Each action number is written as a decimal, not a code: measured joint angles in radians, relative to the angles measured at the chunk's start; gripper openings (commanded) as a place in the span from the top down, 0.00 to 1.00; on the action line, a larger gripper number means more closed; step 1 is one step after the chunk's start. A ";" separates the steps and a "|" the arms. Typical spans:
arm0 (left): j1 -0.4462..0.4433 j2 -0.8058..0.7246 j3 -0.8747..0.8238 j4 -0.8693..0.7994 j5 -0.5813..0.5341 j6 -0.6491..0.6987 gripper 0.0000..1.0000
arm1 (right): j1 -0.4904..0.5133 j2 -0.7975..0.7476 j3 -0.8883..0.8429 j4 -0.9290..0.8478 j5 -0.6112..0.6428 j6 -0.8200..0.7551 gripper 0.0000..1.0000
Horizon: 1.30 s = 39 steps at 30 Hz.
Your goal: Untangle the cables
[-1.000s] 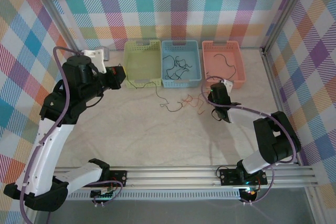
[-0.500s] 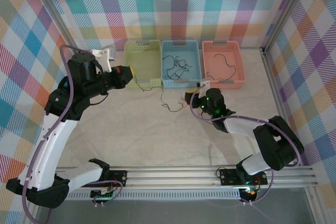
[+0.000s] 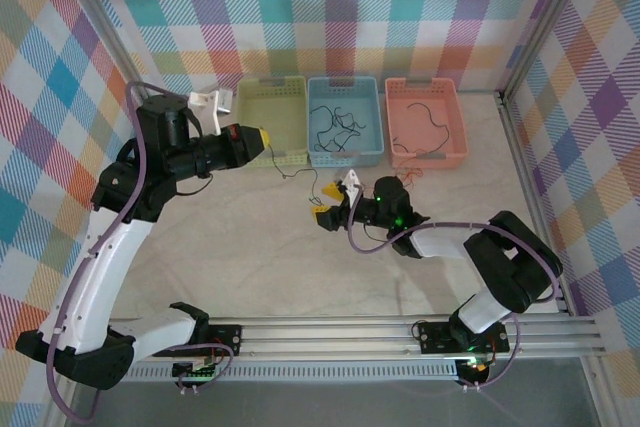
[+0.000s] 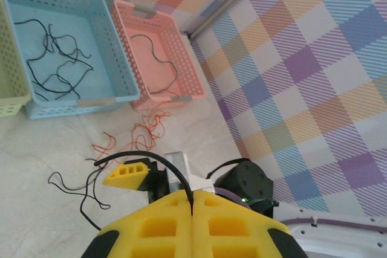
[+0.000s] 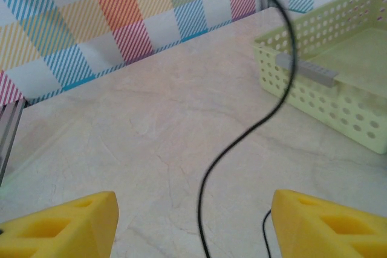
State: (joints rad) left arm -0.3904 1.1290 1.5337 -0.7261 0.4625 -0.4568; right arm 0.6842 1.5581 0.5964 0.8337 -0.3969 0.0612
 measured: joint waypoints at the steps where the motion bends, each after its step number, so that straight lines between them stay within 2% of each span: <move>1: 0.000 0.000 -0.001 0.002 0.014 0.000 1.00 | 0.005 0.000 0.002 0.000 0.002 -0.003 0.33; 9: -0.001 -0.005 -0.053 0.030 0.114 -0.024 1.00 | 0.006 0.021 0.043 -0.032 0.021 -0.017 0.41; 12: -0.001 -0.005 -0.058 0.031 0.140 -0.030 1.00 | 0.006 0.034 0.055 -0.047 0.021 -0.018 0.48; 13: -0.001 -0.005 -0.058 0.035 0.148 -0.031 1.00 | 0.006 0.038 0.059 -0.055 0.022 -0.018 0.52; 14: -0.001 -0.005 -0.058 0.041 0.155 -0.031 1.00 | 0.006 0.039 0.060 -0.060 0.026 -0.017 0.60; 17: -0.001 -0.005 -0.058 0.053 0.159 -0.034 1.00 | 0.006 0.038 0.060 -0.064 0.047 -0.024 0.92; 19: -0.001 -0.005 -0.058 0.053 0.156 -0.036 0.96 | 0.006 0.037 0.060 -0.064 0.066 -0.023 1.00; 21: -0.001 -0.005 -0.060 0.052 0.141 -0.042 0.94 | 0.006 0.036 0.056 -0.056 0.081 -0.017 1.00; 22: -0.001 -0.005 -0.062 0.052 0.126 -0.044 0.86 | 0.006 0.035 0.053 -0.050 0.088 -0.018 1.00; 24: -0.001 -0.004 -0.069 0.050 0.089 -0.044 0.51 | 0.006 0.031 0.047 -0.045 0.102 -0.017 1.00; 26: -0.002 0.000 -0.076 0.045 0.045 -0.052 0.28 | 0.006 0.020 0.044 -0.046 0.114 -0.010 1.00; 29: -0.002 0.013 -0.093 0.043 -0.032 -0.047 0.10 | 0.006 -0.030 0.044 -0.061 0.136 0.031 1.00; 32: -0.002 0.021 -0.132 0.029 -0.129 -0.043 0.05 | 0.006 -0.132 0.053 -0.119 0.175 0.087 1.00; 35: 0.005 0.022 -0.188 0.022 -0.209 -0.045 0.05 | 0.006 -0.248 0.116 -0.217 0.204 0.129 1.00; 39: 0.021 0.056 -0.236 0.024 -0.237 -0.051 0.06 | 0.004 -0.402 0.223 -0.343 0.190 0.136 1.00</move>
State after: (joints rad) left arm -0.3695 1.1854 1.2980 -0.7017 0.2256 -0.5076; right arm 0.6880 1.1561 0.8196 0.4908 -0.2070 0.1974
